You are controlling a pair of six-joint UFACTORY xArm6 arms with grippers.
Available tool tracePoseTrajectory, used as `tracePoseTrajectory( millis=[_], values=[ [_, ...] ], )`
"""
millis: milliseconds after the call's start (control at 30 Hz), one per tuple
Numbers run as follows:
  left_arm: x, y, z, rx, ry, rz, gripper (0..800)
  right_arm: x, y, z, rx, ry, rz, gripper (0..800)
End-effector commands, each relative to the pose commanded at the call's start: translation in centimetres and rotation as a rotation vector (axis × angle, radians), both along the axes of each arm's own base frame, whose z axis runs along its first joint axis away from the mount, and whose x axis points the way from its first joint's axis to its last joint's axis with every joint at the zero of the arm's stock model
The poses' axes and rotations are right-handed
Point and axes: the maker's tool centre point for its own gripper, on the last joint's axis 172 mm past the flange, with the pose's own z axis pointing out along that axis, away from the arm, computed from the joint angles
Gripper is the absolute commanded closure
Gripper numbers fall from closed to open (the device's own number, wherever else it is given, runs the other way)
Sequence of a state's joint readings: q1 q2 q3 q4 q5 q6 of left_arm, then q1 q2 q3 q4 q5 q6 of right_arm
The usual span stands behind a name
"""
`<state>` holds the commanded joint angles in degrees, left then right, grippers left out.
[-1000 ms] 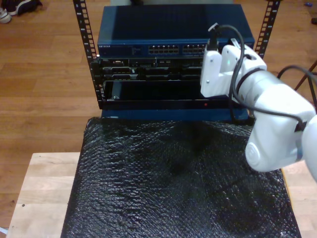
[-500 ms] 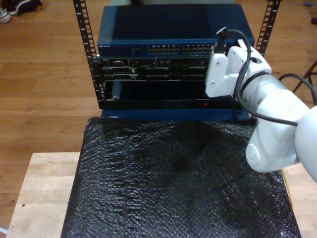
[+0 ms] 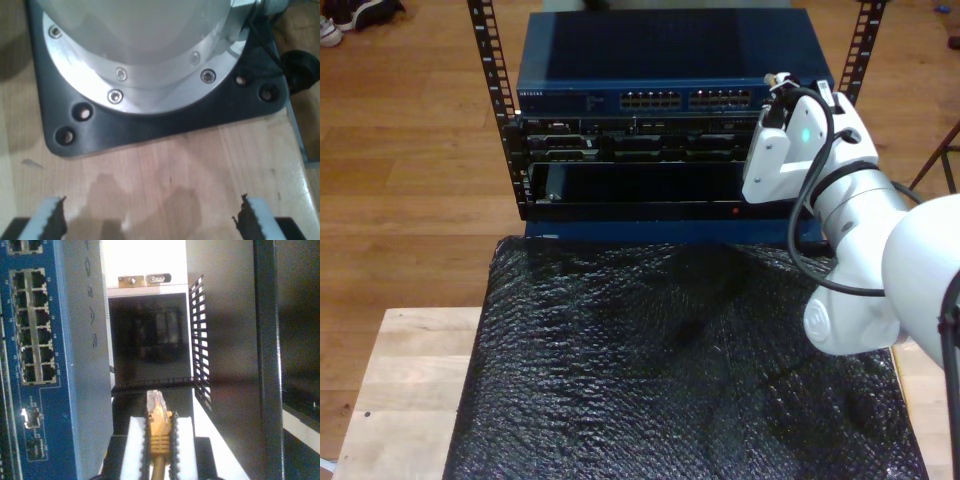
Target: Grab the cable and plug it in
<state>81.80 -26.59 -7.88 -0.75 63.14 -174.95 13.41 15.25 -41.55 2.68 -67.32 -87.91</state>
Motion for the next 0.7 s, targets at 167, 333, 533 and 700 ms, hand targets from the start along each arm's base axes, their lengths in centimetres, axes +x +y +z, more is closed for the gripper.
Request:
tracePoseTrajectory(
  millis=[167, 333, 533, 700],
  values=[
    [0.0, 0.0, 0.0, 0.000, 0.000, 0.000, 0, 1.6, 0.4, -1.2, 0.005, 0.003, -0.006, 800],
    [0.0, 0.0, 0.0, 0.000, 0.000, 0.000, 0, 2.0, 0.3, -1.5, 0.033, -0.012, -0.040, 800],
    [0.0, 0.0, 0.0, 0.000, 0.000, 0.000, 0, 1.8, 0.4, -2.0, 0.051, -0.008, -0.062, 800],
    [0.0, 0.0, 0.0, 0.000, 0.000, 0.000, 1, 1.3, 0.5, -3.3, 0.025, -0.019, -0.107, 800]
  ],
)
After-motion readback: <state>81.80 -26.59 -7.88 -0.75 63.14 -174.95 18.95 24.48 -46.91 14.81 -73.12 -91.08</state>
